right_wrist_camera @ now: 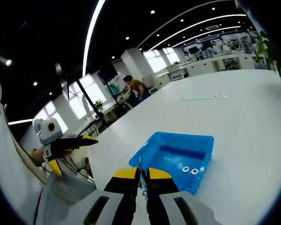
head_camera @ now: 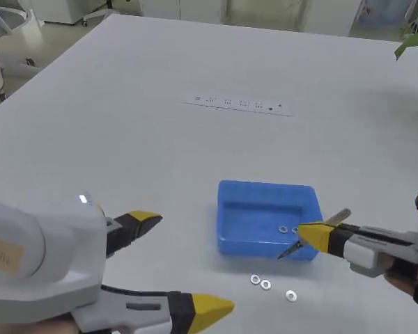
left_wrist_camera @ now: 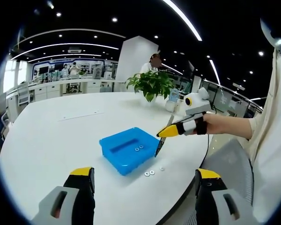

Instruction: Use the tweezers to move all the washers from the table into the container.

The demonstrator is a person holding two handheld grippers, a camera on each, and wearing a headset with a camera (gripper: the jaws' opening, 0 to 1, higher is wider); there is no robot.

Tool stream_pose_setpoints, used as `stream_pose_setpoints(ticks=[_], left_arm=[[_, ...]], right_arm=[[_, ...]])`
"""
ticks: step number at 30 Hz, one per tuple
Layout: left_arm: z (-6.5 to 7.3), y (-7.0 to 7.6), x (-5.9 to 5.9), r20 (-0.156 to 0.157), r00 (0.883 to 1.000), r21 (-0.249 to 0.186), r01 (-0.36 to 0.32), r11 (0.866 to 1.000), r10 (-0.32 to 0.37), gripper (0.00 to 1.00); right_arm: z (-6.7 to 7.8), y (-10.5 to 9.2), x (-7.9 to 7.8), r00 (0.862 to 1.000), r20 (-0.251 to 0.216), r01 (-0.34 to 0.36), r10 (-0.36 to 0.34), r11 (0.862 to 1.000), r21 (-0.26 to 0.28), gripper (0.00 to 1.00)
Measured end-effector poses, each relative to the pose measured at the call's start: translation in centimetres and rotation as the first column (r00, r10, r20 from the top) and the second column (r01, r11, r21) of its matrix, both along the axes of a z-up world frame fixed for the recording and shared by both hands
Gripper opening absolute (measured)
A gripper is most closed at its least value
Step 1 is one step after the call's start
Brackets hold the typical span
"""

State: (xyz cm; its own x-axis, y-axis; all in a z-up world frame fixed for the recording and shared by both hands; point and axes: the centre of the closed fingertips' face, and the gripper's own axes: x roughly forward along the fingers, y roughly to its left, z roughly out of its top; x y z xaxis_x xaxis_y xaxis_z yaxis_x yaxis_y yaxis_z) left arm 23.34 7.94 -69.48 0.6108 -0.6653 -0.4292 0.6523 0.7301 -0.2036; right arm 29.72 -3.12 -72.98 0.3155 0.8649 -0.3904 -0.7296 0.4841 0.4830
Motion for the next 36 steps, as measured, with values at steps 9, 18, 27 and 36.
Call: stream_pose_setpoints(ticks=[9,18,27,36], left_arm=[[-0.1,-0.2,-0.3,-0.003,1.0,0.005,0.011,1.0,-0.011,0.9],[-0.1,-0.4,-0.3,-0.005,1.0,0.008,0.019,1.0,-0.019,0.9],[-0.2,-0.5,-0.4,-0.006,1.0,0.01,0.026,1.0,-0.026,0.9],[-0.2,-0.9,-0.5,-0.005,0.999,0.01,0.037,0.999,-0.037,0.9]], right_arm=[[-3.6,-1.4,-1.4,0.998,-0.064,-0.021,0.012,0.989,-0.143,0.03],[-4.0,-1.5,-1.4,0.998,-0.051,-0.03,0.022,0.985,-0.172,0.03],[-4.2,-0.8,-2.2,0.992,0.024,-0.114,0.125,0.959,-0.258,0.03],[-4.5,0.8,-4.1,0.935,0.165,-0.236,0.314,0.898,-0.371,0.04]])
